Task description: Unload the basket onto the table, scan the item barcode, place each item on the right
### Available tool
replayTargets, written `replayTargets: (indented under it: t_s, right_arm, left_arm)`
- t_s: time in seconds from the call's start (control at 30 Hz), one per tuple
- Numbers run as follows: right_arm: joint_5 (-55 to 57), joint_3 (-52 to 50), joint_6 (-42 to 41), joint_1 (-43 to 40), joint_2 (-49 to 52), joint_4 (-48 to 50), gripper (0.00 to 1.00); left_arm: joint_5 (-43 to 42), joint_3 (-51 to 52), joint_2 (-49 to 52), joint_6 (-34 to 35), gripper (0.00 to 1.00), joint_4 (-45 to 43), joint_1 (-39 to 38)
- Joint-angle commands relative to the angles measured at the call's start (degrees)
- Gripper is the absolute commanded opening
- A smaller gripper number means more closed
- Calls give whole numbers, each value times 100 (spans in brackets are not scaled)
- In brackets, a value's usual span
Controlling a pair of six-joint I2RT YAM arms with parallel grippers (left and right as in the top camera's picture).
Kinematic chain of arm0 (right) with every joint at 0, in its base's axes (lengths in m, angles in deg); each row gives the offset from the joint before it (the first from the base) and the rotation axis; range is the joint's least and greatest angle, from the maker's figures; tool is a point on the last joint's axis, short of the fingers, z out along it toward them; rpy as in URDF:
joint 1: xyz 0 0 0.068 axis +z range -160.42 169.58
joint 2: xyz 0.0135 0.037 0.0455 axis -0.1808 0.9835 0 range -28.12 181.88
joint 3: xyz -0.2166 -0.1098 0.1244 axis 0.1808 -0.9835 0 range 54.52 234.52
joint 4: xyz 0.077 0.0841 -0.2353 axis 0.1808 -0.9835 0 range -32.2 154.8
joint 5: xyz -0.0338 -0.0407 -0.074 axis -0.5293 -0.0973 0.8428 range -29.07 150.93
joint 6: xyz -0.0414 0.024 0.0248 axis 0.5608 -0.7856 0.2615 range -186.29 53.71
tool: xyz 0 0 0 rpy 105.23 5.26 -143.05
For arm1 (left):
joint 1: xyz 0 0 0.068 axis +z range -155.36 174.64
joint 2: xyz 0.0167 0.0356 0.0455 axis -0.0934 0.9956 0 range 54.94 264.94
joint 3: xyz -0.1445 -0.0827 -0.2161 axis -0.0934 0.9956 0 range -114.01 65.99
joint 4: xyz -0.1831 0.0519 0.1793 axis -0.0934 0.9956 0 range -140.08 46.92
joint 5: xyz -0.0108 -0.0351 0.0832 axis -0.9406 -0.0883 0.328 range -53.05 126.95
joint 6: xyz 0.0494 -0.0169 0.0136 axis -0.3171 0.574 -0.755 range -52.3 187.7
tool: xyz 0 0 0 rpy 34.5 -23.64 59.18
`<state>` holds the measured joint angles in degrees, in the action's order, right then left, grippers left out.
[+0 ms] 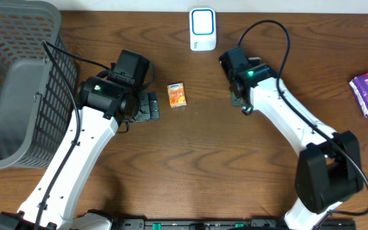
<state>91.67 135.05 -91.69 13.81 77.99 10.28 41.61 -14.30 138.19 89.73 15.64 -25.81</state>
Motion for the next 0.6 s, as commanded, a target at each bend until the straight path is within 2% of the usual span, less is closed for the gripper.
replayTargets:
  t_s: [0.0,0.2,0.37,0.4,0.5,0.57]
  right_arm:
    - [1980,-122,-640,17,337,-149,1]
    - [1659,-122,-671,72,951,0,4]
    - [295,-122,-671,374,1093,376,13]
    - [98,-118,-671,457,1091,476,16]
    - [-210,-109,-671,671,1093,748,36]
    - [-267,-85,-671,798,1091,861,46]
  left_arm:
    - [33,-28,2,-79,98,20,13]
    - [33,-28,2,-79,98,20,13]
    - [33,-28,2,-79,98,20,13]
    - [33,-28,2,-79,98,20,13]
    - [33,-28,2,-79,98,20,13]
    - [33,-28,2,-79,98,20,13]
